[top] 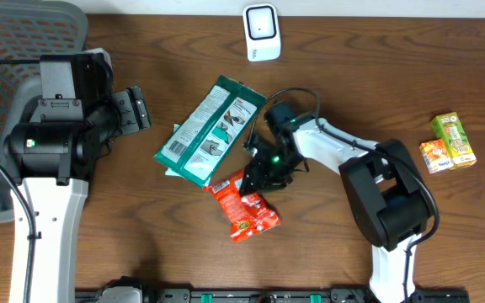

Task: Scan the item barcode
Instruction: 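Reach the right gripper to the red snack bag, then grasp the red snack bag by its edge with the right gripper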

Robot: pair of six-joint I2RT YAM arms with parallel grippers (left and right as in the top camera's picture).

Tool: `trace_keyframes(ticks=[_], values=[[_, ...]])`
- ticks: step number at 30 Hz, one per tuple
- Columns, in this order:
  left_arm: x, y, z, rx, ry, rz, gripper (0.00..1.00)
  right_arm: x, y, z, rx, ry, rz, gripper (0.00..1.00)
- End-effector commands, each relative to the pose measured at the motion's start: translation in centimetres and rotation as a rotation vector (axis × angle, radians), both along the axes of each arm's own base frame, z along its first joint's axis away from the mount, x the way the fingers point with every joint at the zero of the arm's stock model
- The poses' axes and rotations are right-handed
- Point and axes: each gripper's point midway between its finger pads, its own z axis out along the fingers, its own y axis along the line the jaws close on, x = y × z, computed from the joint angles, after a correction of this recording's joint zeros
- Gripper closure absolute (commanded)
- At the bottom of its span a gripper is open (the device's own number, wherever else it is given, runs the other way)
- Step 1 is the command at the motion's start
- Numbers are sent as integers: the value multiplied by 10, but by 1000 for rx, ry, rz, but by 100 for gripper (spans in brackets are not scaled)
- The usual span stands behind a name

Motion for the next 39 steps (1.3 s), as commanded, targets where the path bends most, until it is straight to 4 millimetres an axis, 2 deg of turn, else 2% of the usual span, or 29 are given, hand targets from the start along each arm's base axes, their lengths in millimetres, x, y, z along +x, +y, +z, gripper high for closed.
trace_keyframes(ticks=[1,3,4,6,8,11,13,16,17,18,21,22,23,26,30,36,39], values=[[1,1,6,1,-14,12,17,-9,-36,-51,-287,-5,-23,85],[1,1,6,1,-14,12,17,-8,-37,-51,-284,-4,-26,97],[1,1,6,1,-14,12,17,-8,-38,-50,-281,0,-27,99],[1,1,6,1,-14,12,17,-4,-37,-41,-222,0,1,99],[1,1,6,1,-14,12,17,2,-43,-30,-177,-9,26,94],[1,1,6,1,-14,12,17,18,-66,-13,-167,-35,43,86],[1,1,6,1,-14,12,17,32,-92,-7,-201,-58,30,85],[1,1,6,1,-14,12,17,52,-128,-8,-254,-88,-36,84],[1,1,6,1,-14,12,17,57,-135,-8,-252,-90,-63,80],[1,1,6,1,-14,12,17,61,-142,-9,-245,-90,-94,69],[1,1,6,1,-14,12,17,63,-152,-7,-224,-64,-144,43],[1,1,6,1,-14,12,17,62,-155,-7,-227,-54,-150,37],[1,1,6,1,-14,12,17,59,-158,-7,-230,-39,-156,35],[1,1,6,1,-14,12,17,48,-160,-6,-239,14,-164,34],[1,1,6,1,-14,12,17,35,-147,-9,-206,44,-146,36],[1,1,6,1,-14,12,17,31,-134,-30,-206,-7,-126,38],[1,1,6,1,-14,12,17,34,-128,-43,-194,-62,-128,43]])
